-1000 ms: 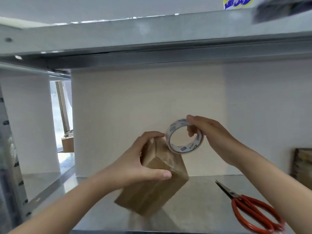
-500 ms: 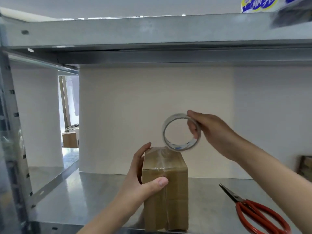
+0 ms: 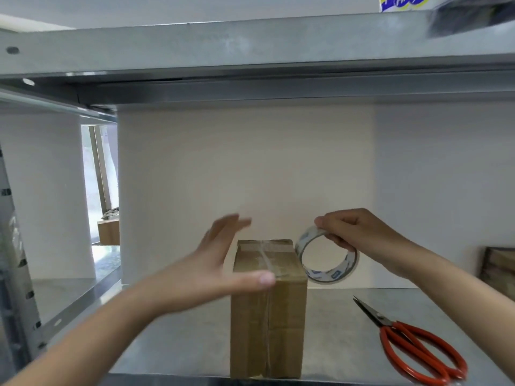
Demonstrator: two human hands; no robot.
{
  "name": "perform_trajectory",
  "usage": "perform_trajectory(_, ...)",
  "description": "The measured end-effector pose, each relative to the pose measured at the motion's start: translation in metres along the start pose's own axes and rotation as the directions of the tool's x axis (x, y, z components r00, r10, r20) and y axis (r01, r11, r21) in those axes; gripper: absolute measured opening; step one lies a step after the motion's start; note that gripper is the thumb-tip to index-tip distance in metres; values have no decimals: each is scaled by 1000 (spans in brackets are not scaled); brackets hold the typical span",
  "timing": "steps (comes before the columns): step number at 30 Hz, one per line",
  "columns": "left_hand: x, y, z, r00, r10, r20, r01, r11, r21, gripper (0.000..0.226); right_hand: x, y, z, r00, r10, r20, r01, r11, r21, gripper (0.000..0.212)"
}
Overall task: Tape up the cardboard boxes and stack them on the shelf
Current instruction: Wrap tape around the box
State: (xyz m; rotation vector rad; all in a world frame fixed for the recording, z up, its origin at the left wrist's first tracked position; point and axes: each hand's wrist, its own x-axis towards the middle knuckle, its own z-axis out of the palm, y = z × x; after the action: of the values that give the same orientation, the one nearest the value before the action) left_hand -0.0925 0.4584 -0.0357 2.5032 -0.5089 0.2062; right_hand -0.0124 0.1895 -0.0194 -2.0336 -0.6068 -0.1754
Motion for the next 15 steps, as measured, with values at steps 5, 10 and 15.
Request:
perform_trajectory(5, 49, 49, -4, 945, -79, 318, -37, 938, 344, 125, 4, -9, 4, 999, -26, 20, 26, 1000, -3, 43)
perform_trajectory(10, 55, 37, 5, 968, 45, 246, -85, 984, 156, 95, 2, -1, 2, 997, 76, -14, -73, 988, 132, 52)
perform_trajectory(15, 21, -12, 10, 992, -26, -125, -12, 955, -295, 108, 8, -10, 25, 1000, -15, -9, 17, 934, 358, 45)
